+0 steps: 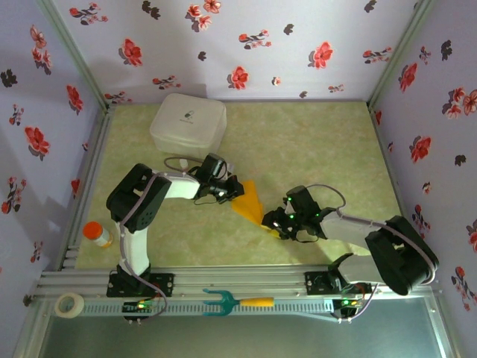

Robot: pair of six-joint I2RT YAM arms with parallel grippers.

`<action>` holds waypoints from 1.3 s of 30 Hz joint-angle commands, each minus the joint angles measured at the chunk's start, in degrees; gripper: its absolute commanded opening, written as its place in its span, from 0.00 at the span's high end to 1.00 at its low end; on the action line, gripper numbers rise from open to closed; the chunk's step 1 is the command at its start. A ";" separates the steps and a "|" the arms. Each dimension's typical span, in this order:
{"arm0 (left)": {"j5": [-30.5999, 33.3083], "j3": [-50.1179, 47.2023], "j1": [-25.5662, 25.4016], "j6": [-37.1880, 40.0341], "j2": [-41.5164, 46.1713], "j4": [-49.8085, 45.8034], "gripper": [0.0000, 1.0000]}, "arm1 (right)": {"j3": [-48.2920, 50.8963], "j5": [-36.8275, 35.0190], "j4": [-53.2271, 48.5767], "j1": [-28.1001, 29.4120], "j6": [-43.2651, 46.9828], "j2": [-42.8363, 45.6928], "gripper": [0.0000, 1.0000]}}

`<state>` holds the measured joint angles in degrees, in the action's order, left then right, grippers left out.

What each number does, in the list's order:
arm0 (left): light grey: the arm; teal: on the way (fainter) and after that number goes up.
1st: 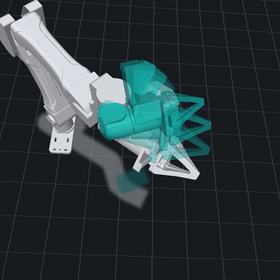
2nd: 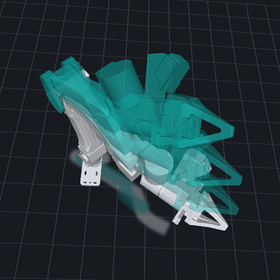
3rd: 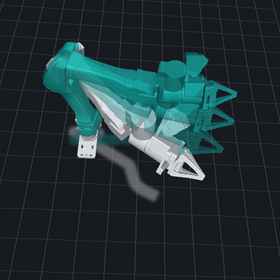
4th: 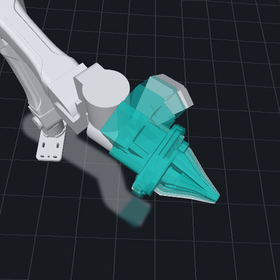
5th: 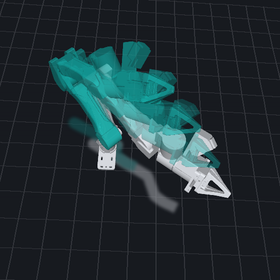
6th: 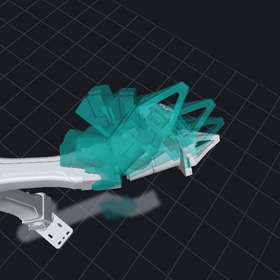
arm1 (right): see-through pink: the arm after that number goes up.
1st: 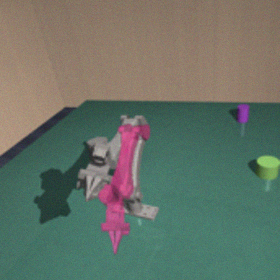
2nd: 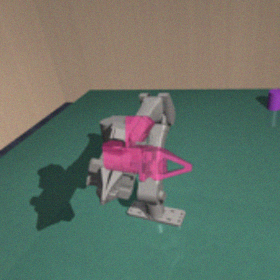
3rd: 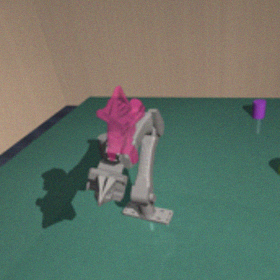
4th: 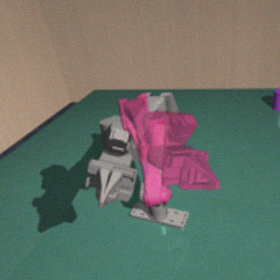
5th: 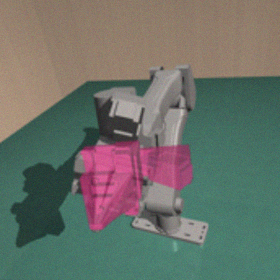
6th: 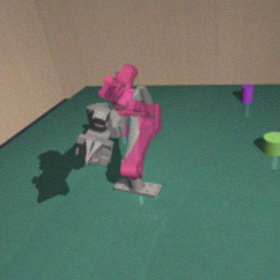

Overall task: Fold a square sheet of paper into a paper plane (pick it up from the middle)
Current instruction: Turn over the square sheet of paper at the center of the table.

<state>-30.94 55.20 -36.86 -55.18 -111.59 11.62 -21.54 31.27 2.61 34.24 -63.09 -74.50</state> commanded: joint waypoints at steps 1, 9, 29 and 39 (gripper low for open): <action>1.34 -1.15 0.30 -0.09 0.30 -1.34 0.95 | -0.66 -0.15 5.70 0.92 -0.43 -1.75 0.59; 1.28 -1.06 0.30 -0.18 0.26 -1.38 0.95 | -0.60 -0.50 5.91 0.92 -0.45 -1.96 0.59; 1.21 -0.97 0.32 -0.30 0.14 -1.22 0.95 | -0.26 -0.50 9.37 0.92 -1.24 -2.24 0.58; 0.89 -0.88 0.30 -0.31 0.28 -1.17 0.95 | -0.94 -1.57 14.58 0.75 -0.49 -5.33 0.62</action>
<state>-30.94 55.20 -36.86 -55.22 -111.57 11.64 -21.56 30.79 14.24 34.87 -63.66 -78.89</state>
